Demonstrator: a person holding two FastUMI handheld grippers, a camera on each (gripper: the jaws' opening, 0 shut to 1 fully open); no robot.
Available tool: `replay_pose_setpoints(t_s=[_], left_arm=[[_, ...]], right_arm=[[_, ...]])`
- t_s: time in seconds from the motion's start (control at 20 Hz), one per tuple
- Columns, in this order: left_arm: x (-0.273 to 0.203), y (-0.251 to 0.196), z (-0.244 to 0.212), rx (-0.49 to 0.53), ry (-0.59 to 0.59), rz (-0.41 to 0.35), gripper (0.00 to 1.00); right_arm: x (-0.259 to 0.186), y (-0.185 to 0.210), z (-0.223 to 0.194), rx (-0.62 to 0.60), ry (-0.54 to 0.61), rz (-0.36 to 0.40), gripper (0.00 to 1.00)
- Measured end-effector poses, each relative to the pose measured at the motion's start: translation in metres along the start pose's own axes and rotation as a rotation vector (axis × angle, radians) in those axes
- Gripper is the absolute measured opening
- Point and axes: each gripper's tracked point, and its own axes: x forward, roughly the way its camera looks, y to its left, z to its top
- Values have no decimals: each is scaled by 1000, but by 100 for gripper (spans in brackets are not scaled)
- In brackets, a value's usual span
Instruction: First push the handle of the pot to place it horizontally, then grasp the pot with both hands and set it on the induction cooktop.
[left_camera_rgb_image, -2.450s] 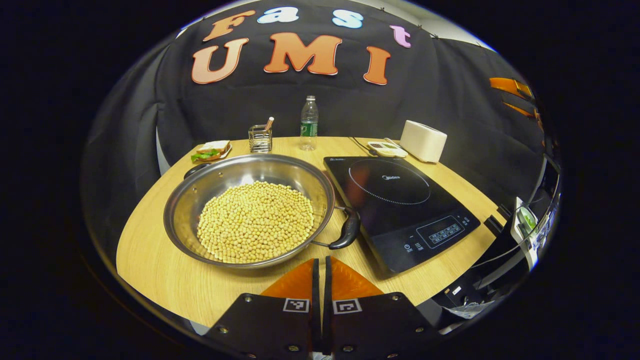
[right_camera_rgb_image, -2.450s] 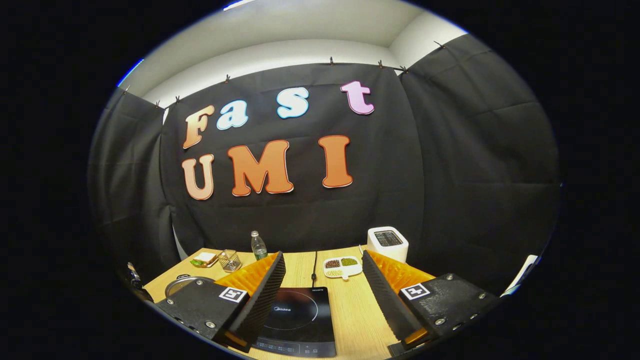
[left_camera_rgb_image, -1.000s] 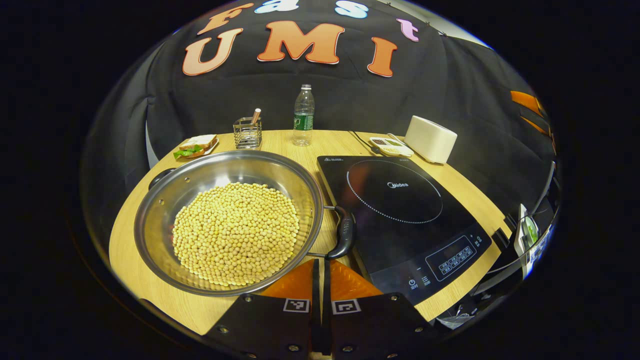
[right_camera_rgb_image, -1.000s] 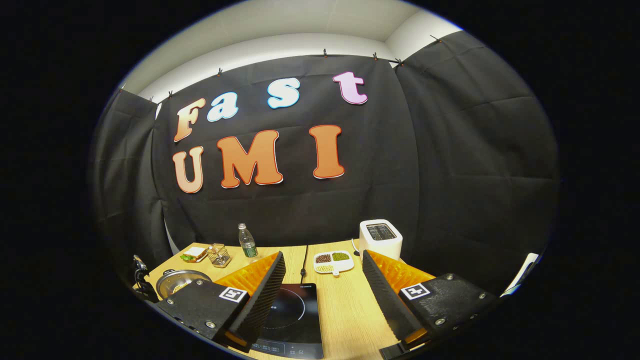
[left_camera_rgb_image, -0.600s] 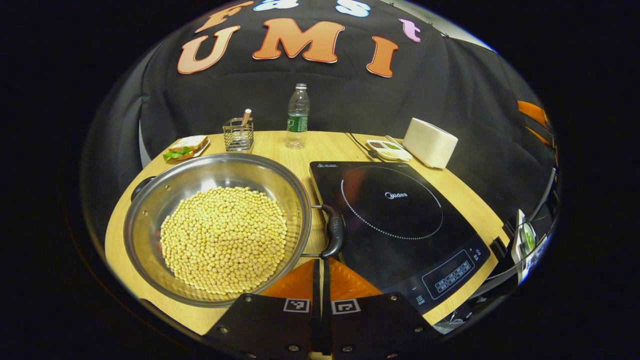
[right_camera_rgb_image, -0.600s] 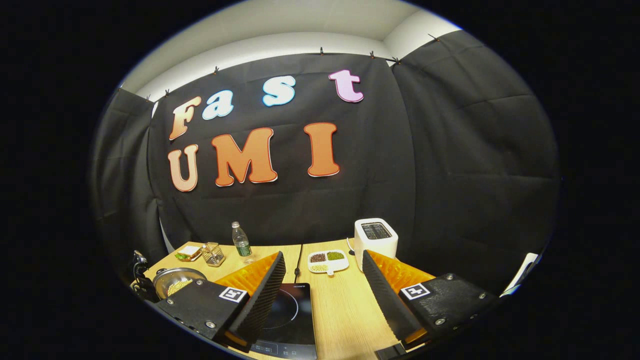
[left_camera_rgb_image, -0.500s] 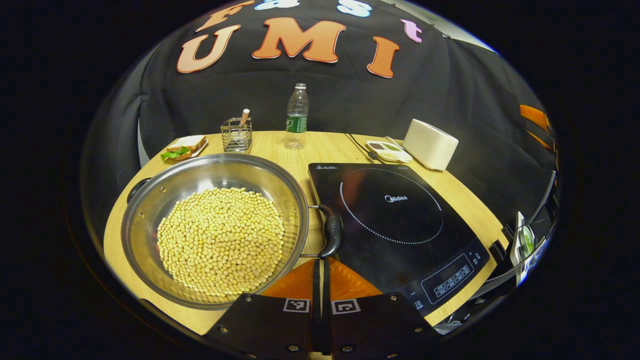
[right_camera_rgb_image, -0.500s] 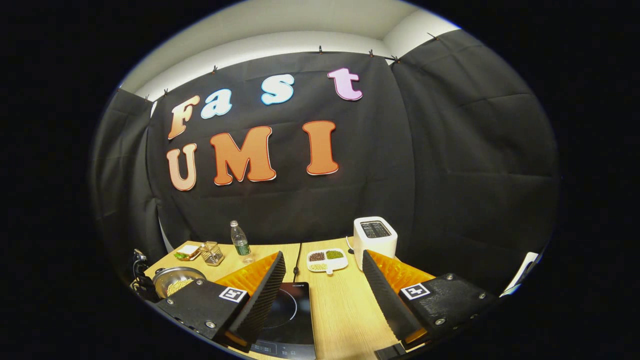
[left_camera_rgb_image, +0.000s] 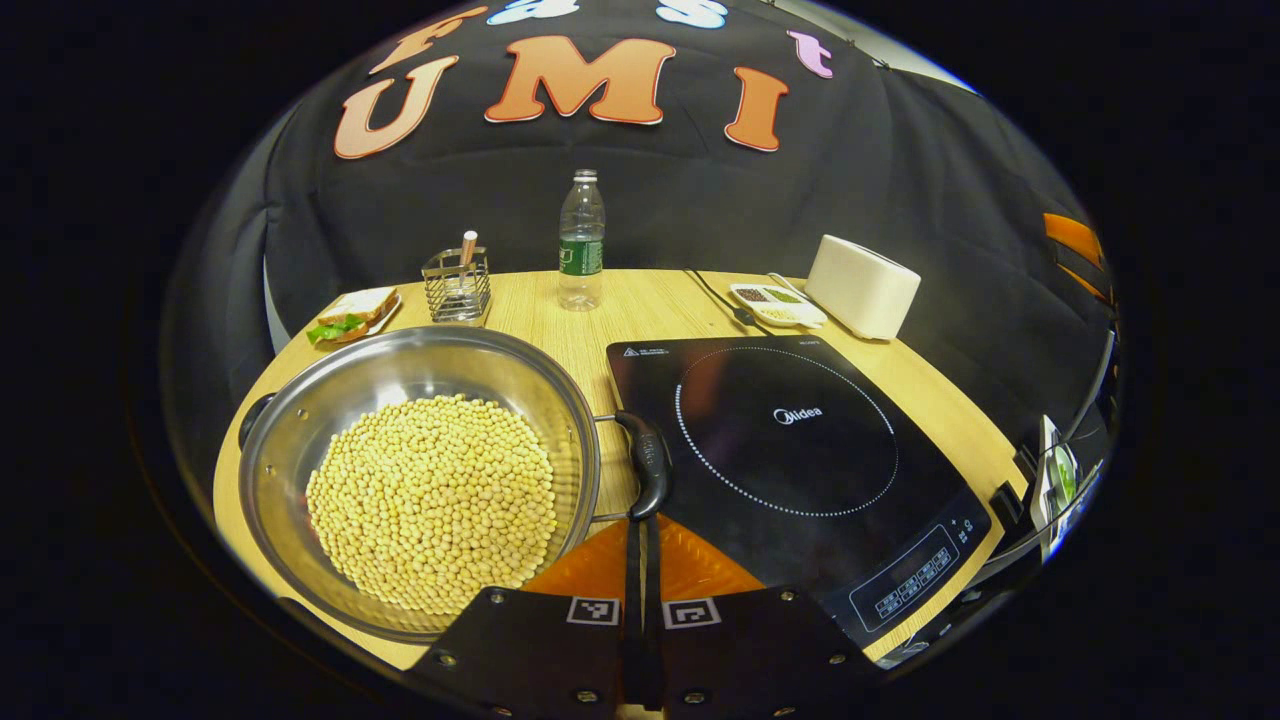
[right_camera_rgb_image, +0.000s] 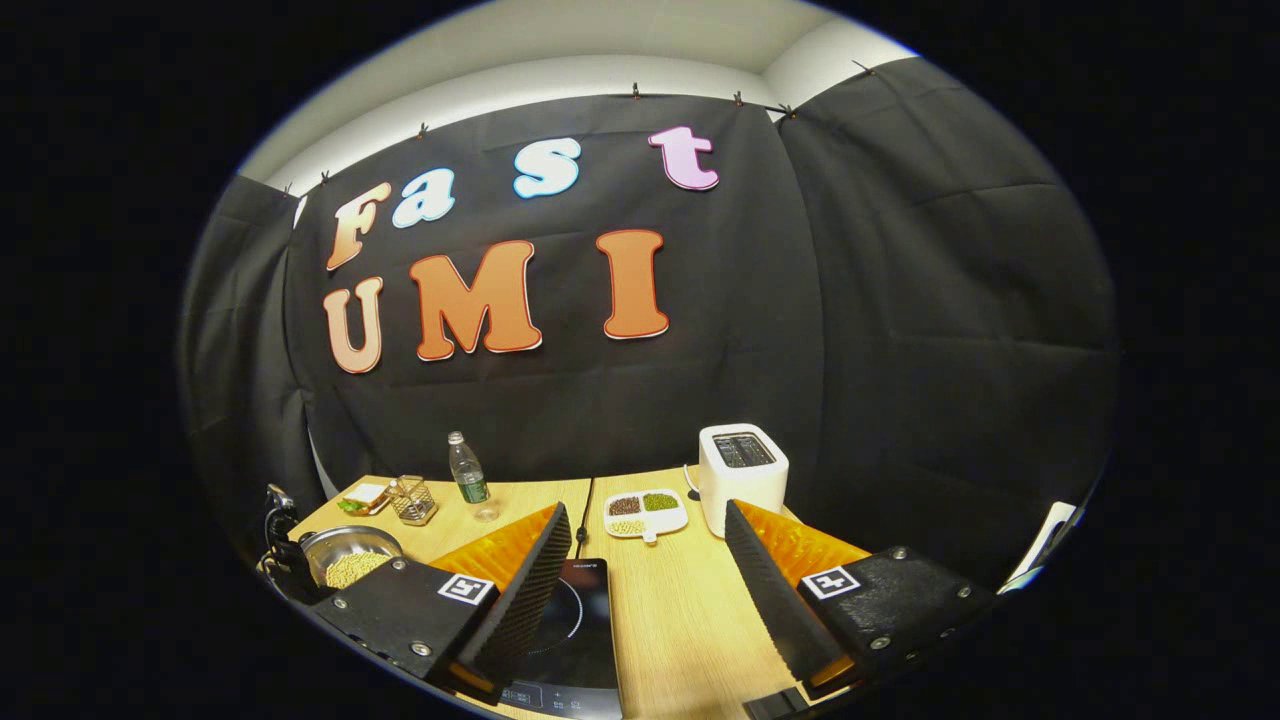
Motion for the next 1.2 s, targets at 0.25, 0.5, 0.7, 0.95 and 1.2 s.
replay_pose_setpoints(t_s=[0.25,0.5,0.7,0.95,1.2], left_arm=[[-2,-1,2,1,-14,-15,1],[-40,10,31,32,-115,-24,1],[-73,51,55,16,-201,17,1],[-103,133,70,-65,-263,120,1],[-119,196,73,-74,-303,195,30]], right_arm=[[2,9,-6,-1,14,6,96],[5,32,-15,-5,35,29,96],[3,63,-24,-6,53,66,96],[4,108,-43,-36,93,104,100],[7,166,-66,-37,141,154,96]])
